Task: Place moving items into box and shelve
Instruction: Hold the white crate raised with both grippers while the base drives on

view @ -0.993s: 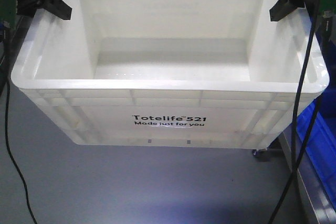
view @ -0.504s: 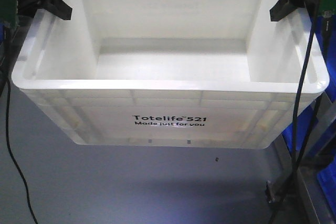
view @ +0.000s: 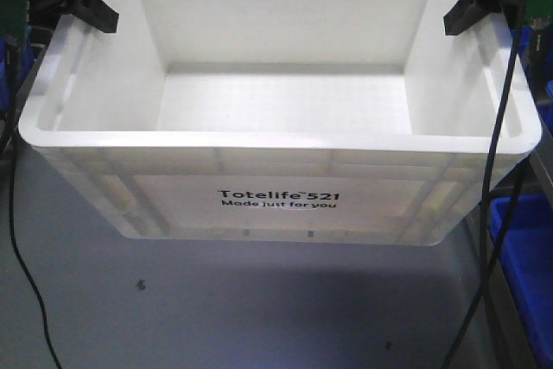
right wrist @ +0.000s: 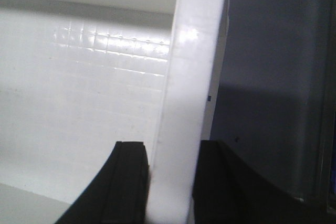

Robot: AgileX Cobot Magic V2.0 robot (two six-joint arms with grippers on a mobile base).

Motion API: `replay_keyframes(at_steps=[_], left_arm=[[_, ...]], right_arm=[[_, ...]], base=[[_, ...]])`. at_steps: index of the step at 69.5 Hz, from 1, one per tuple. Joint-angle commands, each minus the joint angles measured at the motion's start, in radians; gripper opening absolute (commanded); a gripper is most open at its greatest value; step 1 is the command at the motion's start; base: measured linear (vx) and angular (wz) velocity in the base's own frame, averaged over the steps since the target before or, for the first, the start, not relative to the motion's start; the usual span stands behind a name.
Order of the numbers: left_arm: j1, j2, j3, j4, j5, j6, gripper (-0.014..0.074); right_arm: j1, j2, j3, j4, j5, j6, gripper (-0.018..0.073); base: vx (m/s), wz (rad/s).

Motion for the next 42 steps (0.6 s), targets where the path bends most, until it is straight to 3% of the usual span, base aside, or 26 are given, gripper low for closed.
replay_keyframes(at_steps=[1,42], left_arm=[[-0.031,-0.056,-0.040,-0.242,-0.104,0.006,-0.0004],[-0.031,-0.056,-0.040,-0.242,-0.104,0.006,-0.0004]], right_arm=[[0.023,-0.049,-0.044,0.223,-0.010,-0.009,-0.0004],[0.023,-0.049,-0.044,0.223,-0.010,-0.009,-0.0004]], base=[[0.49,0.16],[0.46,0.10]])
